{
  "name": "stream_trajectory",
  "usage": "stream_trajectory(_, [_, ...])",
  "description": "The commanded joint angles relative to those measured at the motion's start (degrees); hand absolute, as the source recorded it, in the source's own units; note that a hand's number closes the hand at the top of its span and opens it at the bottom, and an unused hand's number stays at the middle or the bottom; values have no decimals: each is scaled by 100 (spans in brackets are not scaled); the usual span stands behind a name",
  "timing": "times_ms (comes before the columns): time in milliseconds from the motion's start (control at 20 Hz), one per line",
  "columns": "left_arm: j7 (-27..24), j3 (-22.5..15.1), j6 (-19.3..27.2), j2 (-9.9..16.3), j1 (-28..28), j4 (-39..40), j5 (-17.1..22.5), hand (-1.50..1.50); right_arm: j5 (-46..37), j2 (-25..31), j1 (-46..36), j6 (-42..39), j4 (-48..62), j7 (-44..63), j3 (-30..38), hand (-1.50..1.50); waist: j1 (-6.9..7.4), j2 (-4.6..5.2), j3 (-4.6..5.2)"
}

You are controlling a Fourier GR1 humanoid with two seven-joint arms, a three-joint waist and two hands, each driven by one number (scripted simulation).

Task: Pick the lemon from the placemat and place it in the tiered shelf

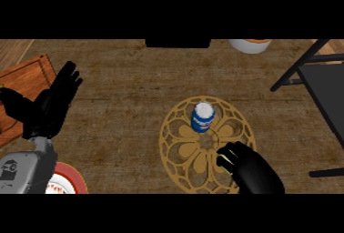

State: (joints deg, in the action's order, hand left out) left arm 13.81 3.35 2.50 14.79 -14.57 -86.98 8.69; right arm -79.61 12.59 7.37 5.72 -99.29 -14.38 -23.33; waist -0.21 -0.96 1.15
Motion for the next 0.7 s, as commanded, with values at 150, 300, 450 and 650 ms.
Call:
stream_trajectory(150, [-19,-35,38,-38,31,-6,-56,0,-78,-1220,743,-1363,553,2316,-78,150,-77,163,-93])
stream_trajectory(300, [-124,-65,-26,-95,67,-36,-12,0,218,-1233,668,-1490,206,3279,-371,150,2,127,-107])
stream_trajectory(450, [-84,-54,15,-123,60,32,-23,0,593,-1239,162,-1696,-287,4349,-881,150,90,117,-108])
stream_trajectory(650, [-109,13,-105,-12,226,-92,36,0,1532,-1251,-2,-596,-1178,5340,-1517,150,107,79,-118])
